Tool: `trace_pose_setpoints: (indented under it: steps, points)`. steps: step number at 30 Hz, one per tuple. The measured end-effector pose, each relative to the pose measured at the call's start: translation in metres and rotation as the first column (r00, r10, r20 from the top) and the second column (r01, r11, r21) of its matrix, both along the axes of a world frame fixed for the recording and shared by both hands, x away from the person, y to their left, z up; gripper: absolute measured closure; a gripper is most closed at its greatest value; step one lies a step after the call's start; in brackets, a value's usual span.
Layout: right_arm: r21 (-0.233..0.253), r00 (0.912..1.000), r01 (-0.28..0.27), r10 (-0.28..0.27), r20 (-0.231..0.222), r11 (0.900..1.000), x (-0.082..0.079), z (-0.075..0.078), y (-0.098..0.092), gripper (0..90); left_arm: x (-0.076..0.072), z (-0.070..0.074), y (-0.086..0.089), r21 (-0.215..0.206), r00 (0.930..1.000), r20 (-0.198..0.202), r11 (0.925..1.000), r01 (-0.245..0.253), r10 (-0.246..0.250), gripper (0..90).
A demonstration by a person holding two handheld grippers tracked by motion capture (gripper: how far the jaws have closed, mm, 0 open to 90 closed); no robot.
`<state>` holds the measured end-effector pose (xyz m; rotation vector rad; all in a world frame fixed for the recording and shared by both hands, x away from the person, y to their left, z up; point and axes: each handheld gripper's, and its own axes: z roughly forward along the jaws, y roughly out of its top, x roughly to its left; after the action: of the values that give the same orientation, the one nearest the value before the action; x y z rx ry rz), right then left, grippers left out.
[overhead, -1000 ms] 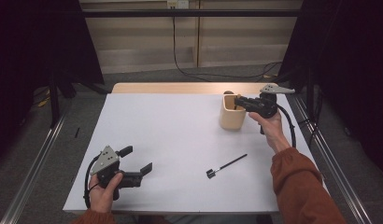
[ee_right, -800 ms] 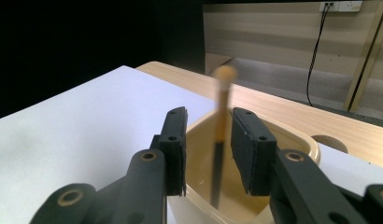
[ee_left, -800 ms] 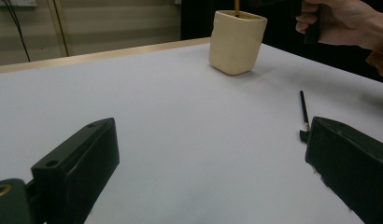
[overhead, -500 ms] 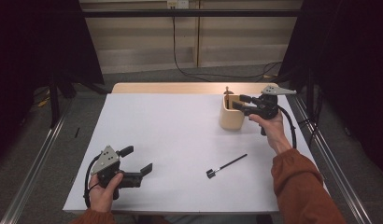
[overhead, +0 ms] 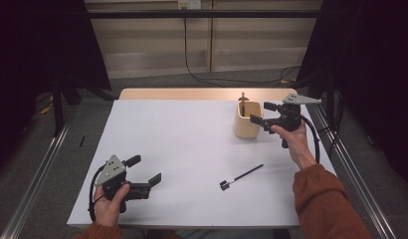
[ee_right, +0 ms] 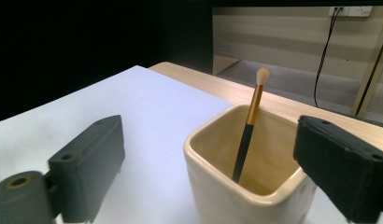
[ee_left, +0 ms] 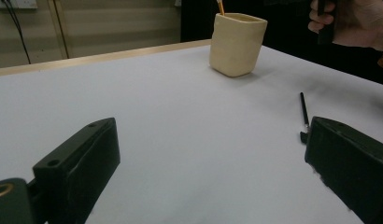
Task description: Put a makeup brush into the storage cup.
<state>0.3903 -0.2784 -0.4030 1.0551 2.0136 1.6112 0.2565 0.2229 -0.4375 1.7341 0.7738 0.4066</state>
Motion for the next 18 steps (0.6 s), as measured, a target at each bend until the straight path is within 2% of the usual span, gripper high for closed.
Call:
trace_pose_setpoints:
  steps: [4, 11, 14, 15, 18]
  points:
    - [0.003, 0.9999, -0.015, 0.015, 0.006, 1.0, -0.007, 0.0, 0.0, 2.8, 0.0, 0.0, 0.0, -0.006, 1.0, 0.001, 1.0, -0.004, 0.004, 3.2]
    - [0.001, 1.0, -0.006, 0.006, -0.007, 1.0, -0.018, -0.001, -0.004, 3.1, -0.001, 0.001, -0.001, -0.004, 1.0, 0.005, 1.0, 0.002, -0.002, 2.0]
    - [0.017, 0.9998, -0.016, 0.017, -0.007, 1.0, -0.026, -0.006, -0.005, 3.2, -0.001, 0.001, -0.002, -0.012, 1.0, 0.005, 0.9999, -0.001, 0.001, 2.0]
    - [0.009, 0.9997, -0.021, 0.021, -0.011, 1.0, -0.028, -0.007, -0.005, 3.2, -0.001, 0.001, -0.002, -0.011, 1.0, 0.005, 0.9999, -0.003, 0.003, 2.0]
    - [0.014, 0.9996, -0.029, 0.029, 0.0, 0.999, -0.033, -0.005, -0.005, 3.4, -0.001, 0.001, -0.001, -0.01, 1.0, 0.006, 0.9999, -0.004, 0.004, 2.0]
